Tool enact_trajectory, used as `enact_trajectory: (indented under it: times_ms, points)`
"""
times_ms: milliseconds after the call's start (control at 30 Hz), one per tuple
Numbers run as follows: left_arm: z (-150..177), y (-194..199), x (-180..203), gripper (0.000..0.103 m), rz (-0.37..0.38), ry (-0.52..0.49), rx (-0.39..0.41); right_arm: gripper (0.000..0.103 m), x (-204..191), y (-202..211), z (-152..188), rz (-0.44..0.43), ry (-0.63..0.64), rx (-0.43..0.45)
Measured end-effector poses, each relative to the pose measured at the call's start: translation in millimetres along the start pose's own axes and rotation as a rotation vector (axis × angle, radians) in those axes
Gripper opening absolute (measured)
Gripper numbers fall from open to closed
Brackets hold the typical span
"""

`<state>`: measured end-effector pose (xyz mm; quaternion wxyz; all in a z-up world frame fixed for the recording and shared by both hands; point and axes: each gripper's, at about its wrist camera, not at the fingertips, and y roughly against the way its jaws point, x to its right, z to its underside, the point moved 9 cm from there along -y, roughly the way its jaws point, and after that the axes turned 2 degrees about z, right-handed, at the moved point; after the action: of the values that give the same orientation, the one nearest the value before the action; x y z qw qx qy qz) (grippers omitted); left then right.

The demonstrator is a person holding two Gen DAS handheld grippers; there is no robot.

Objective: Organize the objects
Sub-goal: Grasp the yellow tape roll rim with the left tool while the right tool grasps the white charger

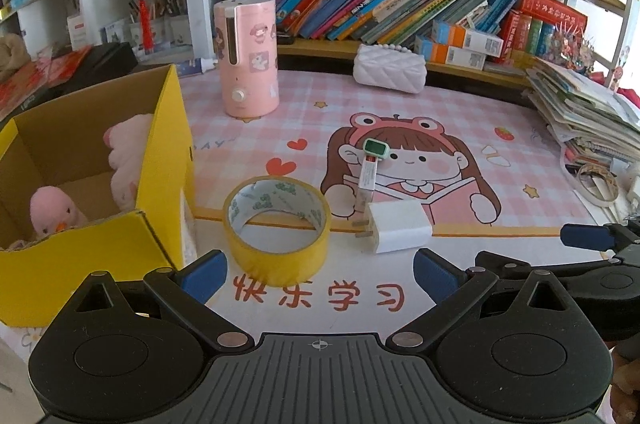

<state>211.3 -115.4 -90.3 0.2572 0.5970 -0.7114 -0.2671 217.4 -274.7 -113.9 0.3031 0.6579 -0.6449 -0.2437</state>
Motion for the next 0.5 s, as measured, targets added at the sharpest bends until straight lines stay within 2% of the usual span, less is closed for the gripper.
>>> enact_trajectory:
  times_ms: [400, 500]
  points:
    - [-7.6, -5.4, 5.3, 0.098, -0.045, -0.027, 0.035, 0.08, 5.8, -10.8, -4.1, -0.045, -0.001, -0.003]
    - [-9.0, -8.2, 4.7, 0.089, -0.05, -0.025, 0.032, 0.076, 4.2, -12.6, -6.5, -0.064, 0.008, 0.003]
